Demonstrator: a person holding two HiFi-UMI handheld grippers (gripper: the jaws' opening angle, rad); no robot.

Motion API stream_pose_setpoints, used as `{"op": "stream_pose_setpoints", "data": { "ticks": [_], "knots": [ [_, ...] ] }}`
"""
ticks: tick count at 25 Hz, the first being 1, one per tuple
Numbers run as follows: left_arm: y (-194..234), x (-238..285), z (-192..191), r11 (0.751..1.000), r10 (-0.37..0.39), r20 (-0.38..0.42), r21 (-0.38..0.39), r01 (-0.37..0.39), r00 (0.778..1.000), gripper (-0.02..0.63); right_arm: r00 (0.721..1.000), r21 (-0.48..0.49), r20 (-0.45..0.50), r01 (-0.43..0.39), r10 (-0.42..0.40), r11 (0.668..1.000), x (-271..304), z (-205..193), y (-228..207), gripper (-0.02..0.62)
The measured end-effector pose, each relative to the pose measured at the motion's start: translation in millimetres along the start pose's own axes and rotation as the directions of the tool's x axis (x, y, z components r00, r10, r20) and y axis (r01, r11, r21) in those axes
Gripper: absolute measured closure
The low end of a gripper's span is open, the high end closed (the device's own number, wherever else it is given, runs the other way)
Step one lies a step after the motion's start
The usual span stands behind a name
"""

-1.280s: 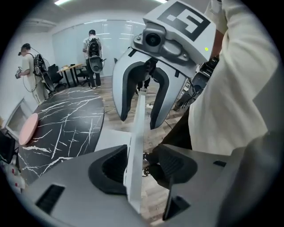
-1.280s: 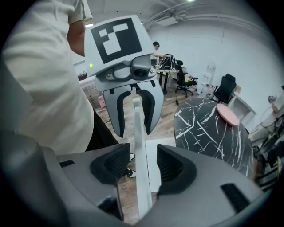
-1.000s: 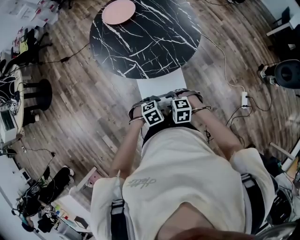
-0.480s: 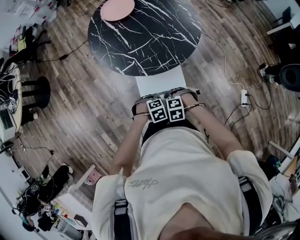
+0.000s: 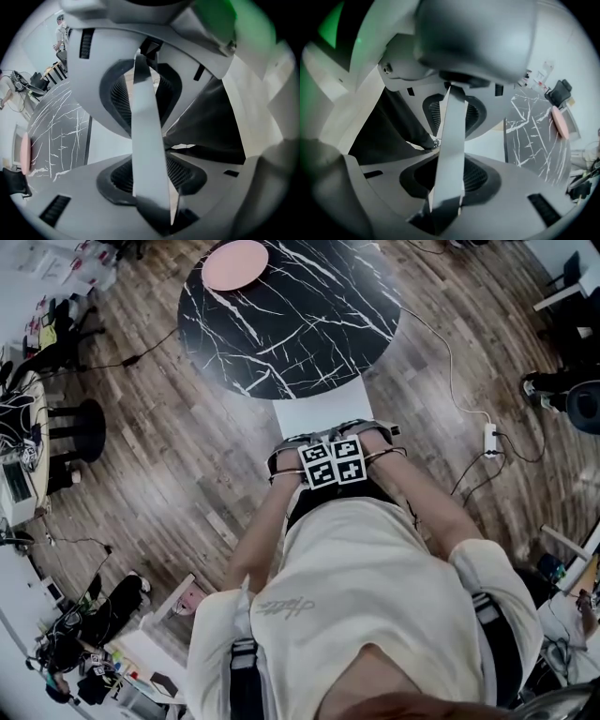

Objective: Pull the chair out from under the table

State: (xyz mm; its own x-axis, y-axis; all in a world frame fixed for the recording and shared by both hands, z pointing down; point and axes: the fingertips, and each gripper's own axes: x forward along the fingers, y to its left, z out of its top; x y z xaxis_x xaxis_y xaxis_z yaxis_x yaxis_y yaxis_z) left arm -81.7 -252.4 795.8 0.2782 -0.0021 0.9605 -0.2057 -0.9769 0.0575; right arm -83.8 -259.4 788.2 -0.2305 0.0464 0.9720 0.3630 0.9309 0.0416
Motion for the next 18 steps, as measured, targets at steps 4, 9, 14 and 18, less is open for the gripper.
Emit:
{"op": "stream_pose_setpoints", "data": {
  "ticks": [4,9,14,18],
  "knots": [
    [0.5,0.9,1.7,1.0,0.023,-0.003,0.017,-0.023,1.0,0.397,1.0,-0.006,0.004,0.015,-0.015,1.0,-0.2,-0.5,-0.9,0.479],
    [1.7,3.3,5.1,1.0,0.016,-0.003,0.015,-0.016,1.0,0.397,0.999,0.027,0.03,0.014,-0.015,1.0,-0.6,-2.4,-2.3,0.514],
    [1.3,2.7,5.1,1.0,0.0,0.0,0.004,0.0,1.0,0.399,0.999,0.047,0.04,0.003,-0.005,0.999,-1.0,-2.1,-3.2,0.525],
    [-2.7,5.5,3.1,0.999,-0.018,-0.021,0.031,0.019,1.0,0.402,0.999,0.039,0.033,0.012,-0.013,0.999,0.4,-2.9,-2.4,0.523]
  ]
}}
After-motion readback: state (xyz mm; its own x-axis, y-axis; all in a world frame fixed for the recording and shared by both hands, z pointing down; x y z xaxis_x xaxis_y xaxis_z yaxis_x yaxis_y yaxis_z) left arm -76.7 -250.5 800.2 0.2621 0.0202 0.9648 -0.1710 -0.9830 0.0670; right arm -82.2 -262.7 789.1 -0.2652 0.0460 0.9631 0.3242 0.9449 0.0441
